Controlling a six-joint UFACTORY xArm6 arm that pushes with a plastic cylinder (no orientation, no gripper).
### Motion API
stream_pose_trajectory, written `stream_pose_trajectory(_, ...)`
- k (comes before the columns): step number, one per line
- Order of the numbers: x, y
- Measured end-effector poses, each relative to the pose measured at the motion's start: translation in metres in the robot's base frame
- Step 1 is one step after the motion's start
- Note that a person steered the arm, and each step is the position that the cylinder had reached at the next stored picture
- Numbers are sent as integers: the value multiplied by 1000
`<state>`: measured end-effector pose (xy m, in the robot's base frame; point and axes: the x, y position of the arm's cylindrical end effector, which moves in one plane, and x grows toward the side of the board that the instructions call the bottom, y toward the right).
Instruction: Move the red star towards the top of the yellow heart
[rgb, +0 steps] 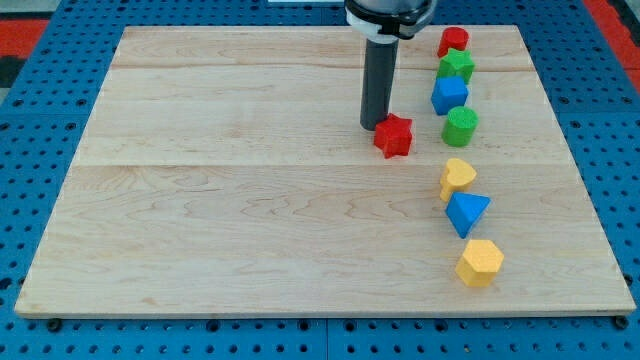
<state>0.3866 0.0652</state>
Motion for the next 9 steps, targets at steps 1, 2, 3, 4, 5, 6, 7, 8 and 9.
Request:
stream_pose_trajectory(1,15,3)
stream_pose_trajectory(2,17,14)
stream_pose_trajectory(3,17,25)
stream_pose_trajectory(4,17,44)
stream_pose_trajectory(5,17,61)
stream_pose_trajectory(6,17,64)
stream_pose_trajectory(7,17,-11)
stream_pose_trajectory(8,29,-38)
stream_pose_trajectory(9,74,-6)
